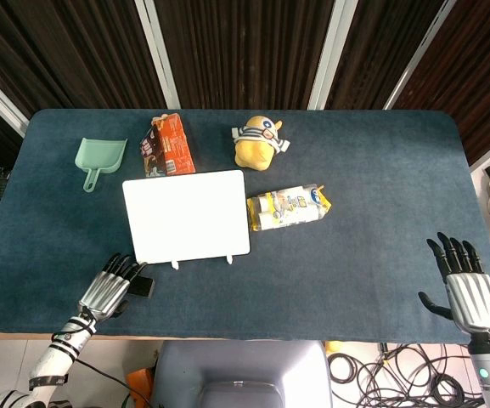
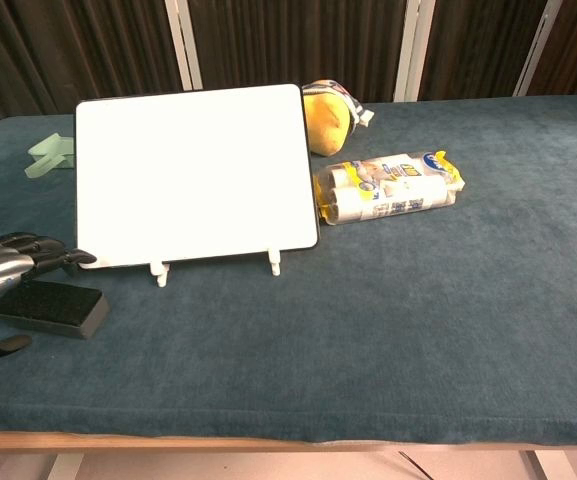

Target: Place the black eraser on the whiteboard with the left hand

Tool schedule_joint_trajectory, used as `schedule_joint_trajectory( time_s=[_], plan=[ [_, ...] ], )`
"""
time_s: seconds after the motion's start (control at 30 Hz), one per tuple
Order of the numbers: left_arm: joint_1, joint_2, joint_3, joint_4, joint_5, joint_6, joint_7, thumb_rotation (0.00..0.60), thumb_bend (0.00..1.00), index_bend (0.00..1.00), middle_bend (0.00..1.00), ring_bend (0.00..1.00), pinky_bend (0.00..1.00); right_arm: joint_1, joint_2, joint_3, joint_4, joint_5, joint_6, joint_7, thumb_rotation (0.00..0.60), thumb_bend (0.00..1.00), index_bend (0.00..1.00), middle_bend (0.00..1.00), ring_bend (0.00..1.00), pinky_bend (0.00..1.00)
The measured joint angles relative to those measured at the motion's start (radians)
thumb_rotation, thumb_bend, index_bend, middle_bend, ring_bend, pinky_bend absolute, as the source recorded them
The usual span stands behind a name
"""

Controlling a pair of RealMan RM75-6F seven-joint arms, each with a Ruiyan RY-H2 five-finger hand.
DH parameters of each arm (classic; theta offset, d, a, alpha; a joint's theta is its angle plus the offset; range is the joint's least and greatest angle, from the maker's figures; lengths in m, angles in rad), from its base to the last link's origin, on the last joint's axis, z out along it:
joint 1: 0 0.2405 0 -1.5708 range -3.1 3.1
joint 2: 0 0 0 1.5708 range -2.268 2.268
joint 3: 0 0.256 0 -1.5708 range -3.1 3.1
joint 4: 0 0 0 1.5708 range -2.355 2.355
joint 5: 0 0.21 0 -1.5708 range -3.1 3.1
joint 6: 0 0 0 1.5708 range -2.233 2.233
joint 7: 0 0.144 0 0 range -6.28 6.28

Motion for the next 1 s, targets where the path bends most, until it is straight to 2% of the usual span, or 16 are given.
schedule_joint_trajectory(
  time_s=[0.43, 0.6, 0.8, 0.87, 1.0],
  plan=[
    [-0.011, -0.027, 0.013, 0.043, -0.022, 0.016, 0.005, 0.600, 0.38, 0.38, 0.34, 0.13, 0.00, 0.006, -0.003, 0.001, -0.001, 0.000, -0.006, -0.004, 0.600, 0.16, 0.00, 0.00, 0.00, 0.00],
    [-0.008, -0.039, 0.016, 0.058, 0.006, 0.059, 0.003, 0.600, 0.39, 0.48, 0.42, 0.17, 0.00, 0.007, -0.005, 0.000, -0.002, 0.002, -0.009, -0.010, 0.600, 0.16, 0.00, 0.00, 0.00, 0.00],
    [0.003, -0.065, 0.015, 0.095, 0.048, 0.129, -0.019, 0.600, 0.40, 0.69, 0.65, 0.32, 0.05, 0.008, -0.007, 0.000, -0.002, 0.004, -0.011, -0.015, 0.600, 0.16, 0.00, 0.00, 0.00, 0.00],
    [0.009, -0.075, 0.012, 0.107, 0.064, 0.161, -0.028, 0.600, 0.43, 0.76, 0.72, 0.38, 0.07, 0.006, -0.007, -0.002, -0.002, 0.003, -0.008, -0.017, 0.600, 0.16, 0.00, 0.00, 0.00, 0.00],
    [0.024, -0.110, -0.003, 0.147, 0.117, 0.268, -0.059, 0.600, 0.46, 0.81, 0.78, 0.43, 0.08, 0.005, -0.007, -0.003, -0.002, 0.001, -0.006, -0.015, 0.600, 0.16, 0.00, 0.00, 0.00, 0.00]
  ],
)
